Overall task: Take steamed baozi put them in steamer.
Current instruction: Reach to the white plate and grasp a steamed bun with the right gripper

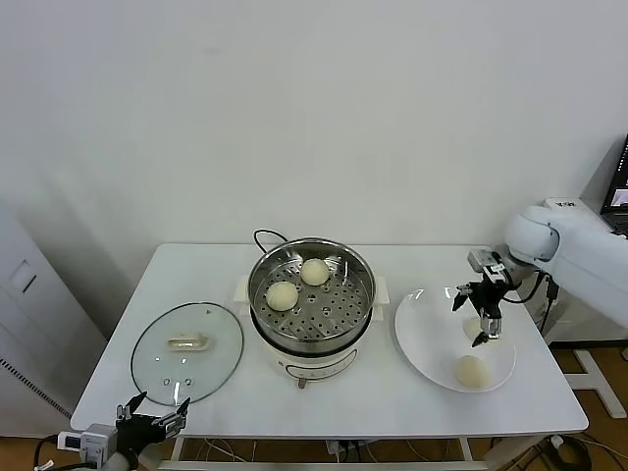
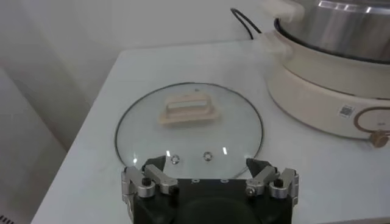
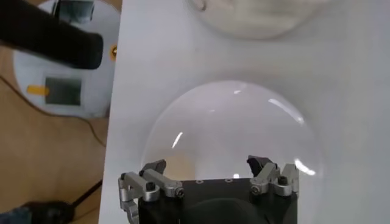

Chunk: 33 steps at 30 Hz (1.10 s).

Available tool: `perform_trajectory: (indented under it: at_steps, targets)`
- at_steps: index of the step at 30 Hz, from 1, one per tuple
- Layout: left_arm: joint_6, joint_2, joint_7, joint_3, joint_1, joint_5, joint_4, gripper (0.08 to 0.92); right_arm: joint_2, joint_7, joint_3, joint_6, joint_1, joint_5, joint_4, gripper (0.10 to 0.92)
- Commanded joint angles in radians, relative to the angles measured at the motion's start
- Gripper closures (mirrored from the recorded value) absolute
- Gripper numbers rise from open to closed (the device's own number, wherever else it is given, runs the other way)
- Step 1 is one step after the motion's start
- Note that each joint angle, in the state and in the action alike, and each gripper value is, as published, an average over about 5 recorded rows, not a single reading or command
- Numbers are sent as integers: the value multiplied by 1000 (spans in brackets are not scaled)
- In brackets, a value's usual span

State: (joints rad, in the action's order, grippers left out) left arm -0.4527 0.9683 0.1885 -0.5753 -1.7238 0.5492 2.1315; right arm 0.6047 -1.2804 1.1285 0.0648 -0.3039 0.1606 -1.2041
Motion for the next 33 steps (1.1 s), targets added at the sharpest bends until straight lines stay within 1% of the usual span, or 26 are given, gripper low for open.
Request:
perform_trajectory:
  at_steps: [1, 21, 24, 27, 30, 33]
  targets:
    - [-1, 0, 0, 2, 2, -1, -2, 177, -16, -16, -128, -73, 180, -106, 48, 203]
    - [-3, -1, 0, 6, 2, -2, -4, 177, 37, -16, -227, -104, 294, -205, 98, 203]
    - [-3, -1, 0, 6, 3, -3, -4, 177, 46, -14, -234, -99, 304, -210, 107, 230]
    - [-3, -1, 0, 6, 3, -4, -3, 177, 56, -12, -243, -94, 313, -212, 117, 280]
    - [-3, 0, 0, 6, 2, -4, -3, 177, 64, -11, -246, -90, 318, -212, 127, 341]
    - [-3, 1, 0, 6, 2, -4, -3, 177, 72, -12, -250, -87, 323, -211, 136, 423]
